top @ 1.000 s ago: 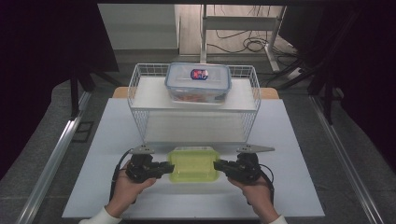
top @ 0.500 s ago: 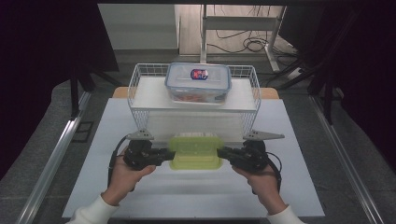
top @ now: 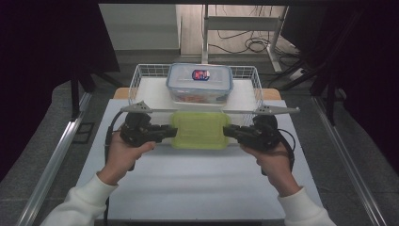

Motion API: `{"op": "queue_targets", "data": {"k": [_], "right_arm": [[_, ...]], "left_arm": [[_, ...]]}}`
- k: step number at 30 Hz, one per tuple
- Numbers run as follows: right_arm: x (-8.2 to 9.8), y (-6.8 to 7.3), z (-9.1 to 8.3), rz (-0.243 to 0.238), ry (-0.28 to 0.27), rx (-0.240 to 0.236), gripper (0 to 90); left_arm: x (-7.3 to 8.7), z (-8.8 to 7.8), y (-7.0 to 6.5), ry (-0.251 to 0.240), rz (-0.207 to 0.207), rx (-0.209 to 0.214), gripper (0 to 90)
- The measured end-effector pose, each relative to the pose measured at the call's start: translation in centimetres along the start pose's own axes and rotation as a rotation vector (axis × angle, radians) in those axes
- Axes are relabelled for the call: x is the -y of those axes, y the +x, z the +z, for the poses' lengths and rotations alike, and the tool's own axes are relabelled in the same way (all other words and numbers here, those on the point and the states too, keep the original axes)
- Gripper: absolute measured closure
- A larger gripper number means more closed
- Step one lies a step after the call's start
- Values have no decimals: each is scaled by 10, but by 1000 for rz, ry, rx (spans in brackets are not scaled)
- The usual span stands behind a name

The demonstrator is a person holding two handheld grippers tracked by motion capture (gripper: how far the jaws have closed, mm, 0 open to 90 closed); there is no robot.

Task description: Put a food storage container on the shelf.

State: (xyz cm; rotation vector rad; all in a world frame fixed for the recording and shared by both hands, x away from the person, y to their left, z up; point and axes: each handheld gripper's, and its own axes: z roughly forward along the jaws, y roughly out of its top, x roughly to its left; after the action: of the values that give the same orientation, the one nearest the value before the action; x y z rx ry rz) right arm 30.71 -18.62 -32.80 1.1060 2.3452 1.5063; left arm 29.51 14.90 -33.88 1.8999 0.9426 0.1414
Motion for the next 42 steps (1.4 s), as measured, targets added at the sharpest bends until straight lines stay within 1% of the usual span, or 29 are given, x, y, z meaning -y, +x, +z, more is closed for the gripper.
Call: {"op": "queue_targets", "data": {"k": [2, 5, 8, 12, 15, 18, 23, 25, 28, 30, 33, 36, 40, 42], "right_arm": [[-9, 0, -2, -6, -9, 0, 791], [-21, 1, -4, -12, -25, -3, 790], [-36, -1, -5, -16, -39, -2, 790], [-57, -6, -5, -16, -41, 0, 791], [-72, -9, -5, -21, -43, 5, 791], [-86, -10, -3, -26, -48, 12, 790], [-106, -18, 0, -12, -50, 23, 790], [-113, -22, 1, 2, -49, 20, 791], [-121, -28, 5, 19, -43, 25, 791], [-126, -33, 8, 30, -38, 33, 791], [-133, -41, 11, 51, -33, 27, 791], [-137, -46, 13, 67, -25, 20, 789], [-140, -51, 22, 90, -9, 19, 788], [-140, -55, 27, 112, 4, 15, 784]], "left_arm": [[-8, -4, 1, -8, -4, 2, 786], [-22, -8, 3, -18, 6, -9, 788], [-36, -12, 7, -23, 7, -9, 789], [-56, -15, 11, -26, 24, -24, 788], [-70, -17, 15, -29, 27, -35, 787], [-83, -18, 21, -30, 20, -36, 788], [-104, -17, 29, -28, 15, -45, 788], [-113, -16, 33, -17, 12, -43, 789], [-127, -13, 39, 6, 4, -53, 789], [-133, -10, 41, 9, -2, -62, 789], [-138, -7, 46, 17, -8, -60, 789], [-139, -4, 52, 24, -28, -48, 789], [-140, 1, 62, 36, -61, -39, 787], [-140, 2, 65, 36, -73, -32, 784]]}}
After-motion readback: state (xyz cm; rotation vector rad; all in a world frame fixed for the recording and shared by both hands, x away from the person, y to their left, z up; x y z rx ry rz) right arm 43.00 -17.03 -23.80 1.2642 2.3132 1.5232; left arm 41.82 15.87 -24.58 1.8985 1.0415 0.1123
